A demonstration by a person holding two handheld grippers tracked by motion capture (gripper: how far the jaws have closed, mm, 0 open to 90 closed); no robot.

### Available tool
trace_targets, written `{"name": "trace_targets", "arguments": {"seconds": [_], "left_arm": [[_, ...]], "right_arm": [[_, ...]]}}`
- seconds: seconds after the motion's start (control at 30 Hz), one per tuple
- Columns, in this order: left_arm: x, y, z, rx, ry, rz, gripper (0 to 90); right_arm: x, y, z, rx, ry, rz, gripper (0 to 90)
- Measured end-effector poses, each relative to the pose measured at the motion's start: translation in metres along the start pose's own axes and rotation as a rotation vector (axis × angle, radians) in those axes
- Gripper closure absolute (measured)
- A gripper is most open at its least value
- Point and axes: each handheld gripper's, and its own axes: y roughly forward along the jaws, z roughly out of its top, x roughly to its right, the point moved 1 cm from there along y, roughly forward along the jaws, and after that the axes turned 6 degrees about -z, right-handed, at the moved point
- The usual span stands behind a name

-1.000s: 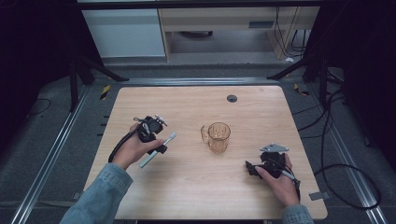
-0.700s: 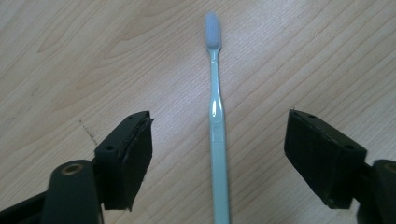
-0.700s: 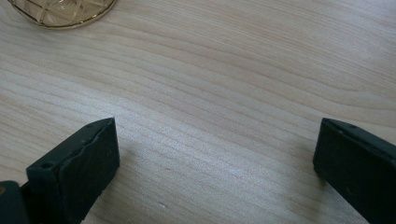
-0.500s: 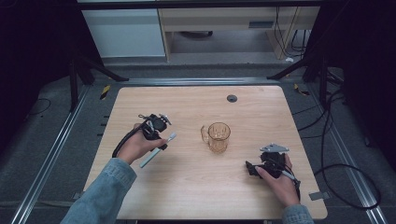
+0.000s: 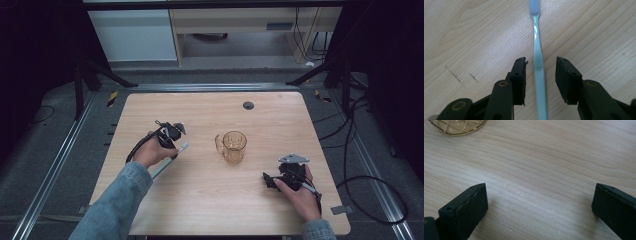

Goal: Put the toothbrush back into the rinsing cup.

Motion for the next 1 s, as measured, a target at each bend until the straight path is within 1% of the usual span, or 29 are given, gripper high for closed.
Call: {"name": "trace_targets", "arguments": {"seconds": [0.1,0.17,0.3,0.5,0.63,0.77,0.93,1.0], "left_arm": [[-0.001,0.004,0.003,-0.023,0.009,0.002,63.0],[-0.003,0.006,0.004,-0.029,0.003,-0.004,63.4],[-0.005,0.011,0.005,-0.047,0.006,-0.002,63.8],[-0.008,0.013,0.010,-0.069,-0.003,-0.011,67.2],[-0.008,0.015,0.012,-0.074,-0.012,-0.012,68.3],[-0.008,0.015,0.015,-0.053,-0.022,-0.005,68.3],[-0.007,0.017,0.018,-0.068,-0.017,-0.004,68.3],[-0.006,0.020,0.020,-0.061,-0.027,-0.009,68.3]], "right_arm": [[0.000,0.000,0.000,0.001,0.000,0.001,0.8],[0.001,0.000,0.000,0.002,-0.003,0.004,0.9],[0.001,0.000,0.000,0.002,-0.004,0.005,0.9],[0.001,0.000,0.000,0.002,-0.003,0.005,0.9],[0.001,0.000,0.000,0.002,-0.005,0.008,1.0],[0.001,-0.001,0.000,0.000,-0.003,0.008,1.0],[0.001,-0.001,0.000,0.000,-0.004,0.008,1.0],[0.000,-0.001,0.000,-0.001,-0.002,0.010,0.9]]}}
